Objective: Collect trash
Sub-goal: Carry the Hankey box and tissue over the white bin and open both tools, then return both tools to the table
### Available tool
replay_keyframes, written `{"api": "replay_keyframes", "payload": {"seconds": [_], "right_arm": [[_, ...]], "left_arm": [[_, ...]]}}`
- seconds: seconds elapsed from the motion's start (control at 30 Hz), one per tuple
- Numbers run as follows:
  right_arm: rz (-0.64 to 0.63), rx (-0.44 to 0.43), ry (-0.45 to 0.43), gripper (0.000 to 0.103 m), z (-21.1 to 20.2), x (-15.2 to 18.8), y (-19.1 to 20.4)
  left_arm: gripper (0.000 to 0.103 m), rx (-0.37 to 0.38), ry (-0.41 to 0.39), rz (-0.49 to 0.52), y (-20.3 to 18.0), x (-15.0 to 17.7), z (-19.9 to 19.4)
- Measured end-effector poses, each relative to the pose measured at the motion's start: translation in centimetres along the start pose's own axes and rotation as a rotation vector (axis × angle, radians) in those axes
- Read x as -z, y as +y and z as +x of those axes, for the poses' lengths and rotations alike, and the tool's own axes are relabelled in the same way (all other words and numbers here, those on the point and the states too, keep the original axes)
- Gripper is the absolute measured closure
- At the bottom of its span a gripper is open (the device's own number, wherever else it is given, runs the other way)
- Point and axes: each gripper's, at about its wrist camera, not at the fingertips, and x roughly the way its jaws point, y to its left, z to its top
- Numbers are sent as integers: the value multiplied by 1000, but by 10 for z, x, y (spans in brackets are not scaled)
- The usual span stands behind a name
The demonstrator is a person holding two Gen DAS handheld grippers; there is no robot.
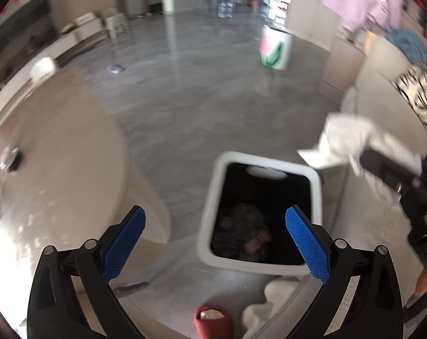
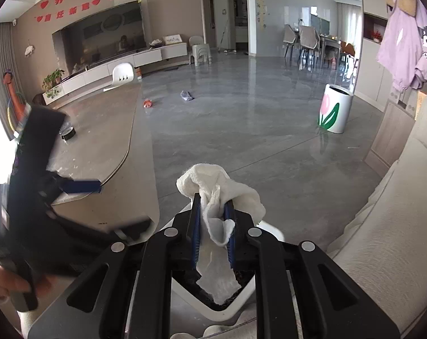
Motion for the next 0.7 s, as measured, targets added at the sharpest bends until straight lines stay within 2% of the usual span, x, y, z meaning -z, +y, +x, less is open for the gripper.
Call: {"api": "replay_keyframes", "payload": {"seconds": [0.2, 0.23, 0.27, 0.3, 0.33, 0.5, 0.7], "right_arm": [[-34, -4, 54, 83, 29, 7, 10], [-49, 0, 88, 65, 37, 9, 12], [-59, 4, 105, 29, 42, 10, 13], [-69, 10, 121, 11, 48, 13, 14], [-78, 12, 140, 5, 53, 15, 14], [-98, 27, 170, 5, 57, 13, 16], [-136, 6, 81, 5, 32, -10, 31]], "left_arm": [[5, -24, -26, -85, 35, -3, -13], [5, -24, -27, -92, 37, -3, -14], [5, -24, -30, -101, 40, -2, -16], [5, -21, -33, -112, 44, -3, -18], [5, -16, -37, -124, 49, -3, -21], [5, -6, -67, -153, 60, -1, -37], [5, -20, -112, -193, 82, -1, -56]]}}
